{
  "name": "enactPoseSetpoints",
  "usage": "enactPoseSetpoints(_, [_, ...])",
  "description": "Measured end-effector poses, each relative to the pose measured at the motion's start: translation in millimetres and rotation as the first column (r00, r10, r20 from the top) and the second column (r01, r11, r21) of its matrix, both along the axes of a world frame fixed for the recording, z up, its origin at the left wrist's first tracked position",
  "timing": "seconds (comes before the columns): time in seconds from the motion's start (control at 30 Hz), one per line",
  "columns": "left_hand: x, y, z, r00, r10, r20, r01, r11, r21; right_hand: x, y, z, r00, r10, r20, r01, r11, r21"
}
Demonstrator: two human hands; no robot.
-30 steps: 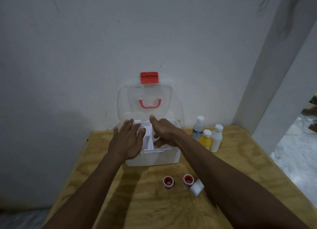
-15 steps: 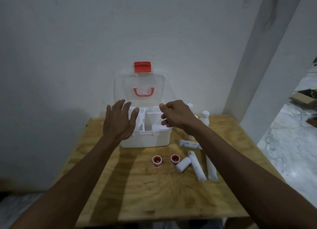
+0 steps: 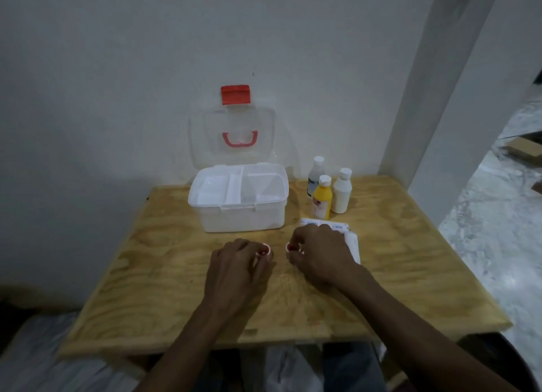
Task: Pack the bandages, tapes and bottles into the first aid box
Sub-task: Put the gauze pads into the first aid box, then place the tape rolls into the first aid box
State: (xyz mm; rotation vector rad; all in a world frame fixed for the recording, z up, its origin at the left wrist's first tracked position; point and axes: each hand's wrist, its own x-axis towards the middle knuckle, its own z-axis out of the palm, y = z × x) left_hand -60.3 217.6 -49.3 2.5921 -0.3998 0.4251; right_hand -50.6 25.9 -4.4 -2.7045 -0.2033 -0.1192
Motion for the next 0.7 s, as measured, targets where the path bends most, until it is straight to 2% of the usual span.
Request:
enactPoseSetpoints(0.17, [-3.5, -2.1, -0.1, 0.998, 0.059, -0.012, -0.058, 0.996, 0.067, -1.1, 4.8, -4.9, 0.998, -0.017, 0.055, 0.021, 0.997, -0.077])
enactPoseSetpoints(0.4, [-3.1, -3.4, 6.1, 0.997, 0.053, -0.061, -0.046, 0.993, 0.112, 1.6, 11.5, -12.4, 0.998, -0.022, 0.062, 0.031, 0.990, -0.139])
enactPoseSetpoints(0.57, [-12.0, 9.9, 23.1, 0.999, 0.046, 0.010, -0.045, 0.999, -0.009, 1.3, 14.9, 13.1, 0.997, 0.051, 0.061, -0.051, 0.999, -0.011])
enactPoseSetpoints(0.7, [2.7, 42.3, 50.4, 0.984, 0.116, 0.134, -0.106, 0.991, -0.082, 24.2, 30.5, 53.2, 0.976, 0.153, 0.156, -0.170, 0.981, 0.097])
